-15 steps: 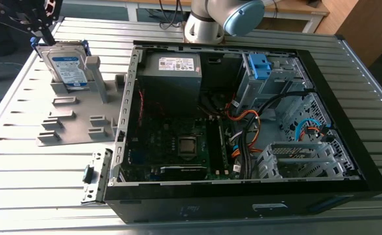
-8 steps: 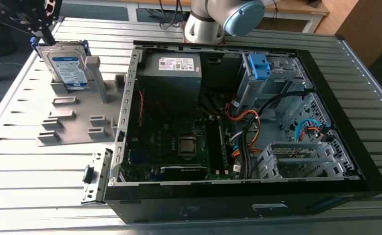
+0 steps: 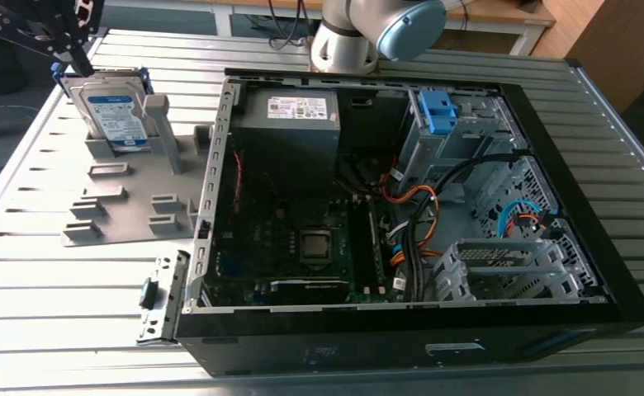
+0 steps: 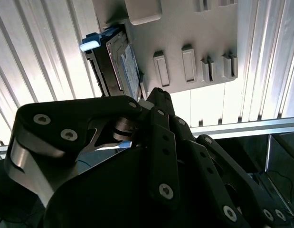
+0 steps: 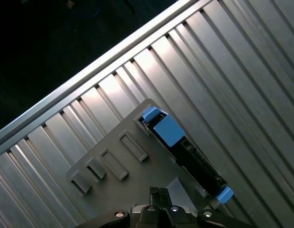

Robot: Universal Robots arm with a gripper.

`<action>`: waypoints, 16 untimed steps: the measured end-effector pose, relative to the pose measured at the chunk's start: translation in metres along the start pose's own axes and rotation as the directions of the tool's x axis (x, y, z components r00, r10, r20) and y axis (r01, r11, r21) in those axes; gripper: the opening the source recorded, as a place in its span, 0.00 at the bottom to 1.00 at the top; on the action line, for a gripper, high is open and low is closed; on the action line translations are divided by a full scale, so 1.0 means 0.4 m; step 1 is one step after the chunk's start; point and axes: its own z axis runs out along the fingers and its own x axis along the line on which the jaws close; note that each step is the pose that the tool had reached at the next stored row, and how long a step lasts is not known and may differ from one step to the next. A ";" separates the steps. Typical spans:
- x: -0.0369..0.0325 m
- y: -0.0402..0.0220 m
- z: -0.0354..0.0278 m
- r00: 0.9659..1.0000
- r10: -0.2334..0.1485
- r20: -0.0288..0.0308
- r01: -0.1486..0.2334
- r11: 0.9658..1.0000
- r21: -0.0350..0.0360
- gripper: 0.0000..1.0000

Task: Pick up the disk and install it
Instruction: 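Pick up the disk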

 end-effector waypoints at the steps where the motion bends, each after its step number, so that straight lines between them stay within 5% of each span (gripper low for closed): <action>1: 0.000 0.000 0.000 1.000 -0.003 0.000 0.003 1.000 0.000 0.11; 16: 0.000 0.000 0.000 0.998 -0.055 0.001 0.055 0.998 -0.002 0.11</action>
